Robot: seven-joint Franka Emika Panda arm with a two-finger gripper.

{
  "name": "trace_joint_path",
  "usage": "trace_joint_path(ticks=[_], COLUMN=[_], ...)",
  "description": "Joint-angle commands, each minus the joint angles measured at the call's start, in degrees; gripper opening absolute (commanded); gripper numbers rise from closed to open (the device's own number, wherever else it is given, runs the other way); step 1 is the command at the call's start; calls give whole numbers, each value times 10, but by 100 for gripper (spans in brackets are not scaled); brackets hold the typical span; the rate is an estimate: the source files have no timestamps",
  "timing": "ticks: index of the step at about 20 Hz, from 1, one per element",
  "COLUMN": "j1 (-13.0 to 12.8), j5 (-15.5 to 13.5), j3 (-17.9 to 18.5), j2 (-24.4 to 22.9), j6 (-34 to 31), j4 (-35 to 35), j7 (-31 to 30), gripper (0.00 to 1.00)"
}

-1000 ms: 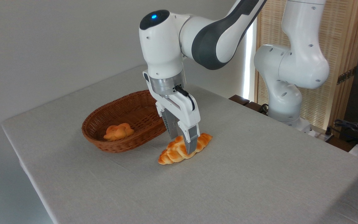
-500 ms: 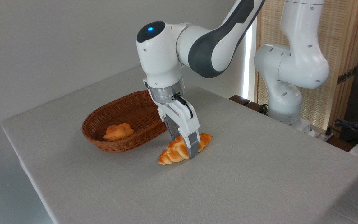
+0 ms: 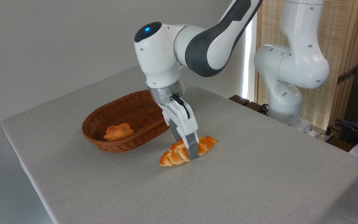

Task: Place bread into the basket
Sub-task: 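Close the gripper on the middle of the braided loaf, then lift the loaf and carry it over the basket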

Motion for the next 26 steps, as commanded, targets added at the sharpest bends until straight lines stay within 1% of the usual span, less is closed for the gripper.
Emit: trace_joint_path(ticks=[1, 3, 5, 6, 9, 10, 11, 13, 14, 15, 16, 17, 18, 20, 21, 22, 23, 24, 25, 26], j1=[2, 4, 6, 6, 6, 6, 6, 6, 4, -1, -1, -1, -1, -2, -2, -2, -2, -3, -3, -6], j5=[10, 9, 1, -3, -12, -27, -31, -34, -34, -39, -40, -38, -39, -43, -44, -46, -46, -46, -46, -49], j3=[0, 0, 0, 0, -1, -1, 0, 0, -2, -8, -19, -52, -73, -103, -114, -135, -143, -165, -172, -184], j2=[2, 1, 1, 5, 15, 13, 11, 9, 9, 9, 9, 5, 5, 9, 11, 16, 20, 42, 49, 62], j6=[11, 10, -10, -39, -84, -104, -114, -153, -183, -202, -208, -209, -208, -198, -194, -180, -172, -148, -139, -116], j4=[3, 10, 39, 60, 98, 112, 118, 149, 171, 188, 193, 201, 210, 213, 214, 213, 212, 212, 212, 212], j7=[9, 9, 9, 9, 8, 9, 9, 8, 3, -4, -10, -26, -44, -81, -87, -96, -99, -126, -140, -177], gripper=[21, 21, 21, 21, 21, 22, 22, 22, 22, 25, 28, 32, 32, 32, 32, 36, 41, 66, 78, 100])
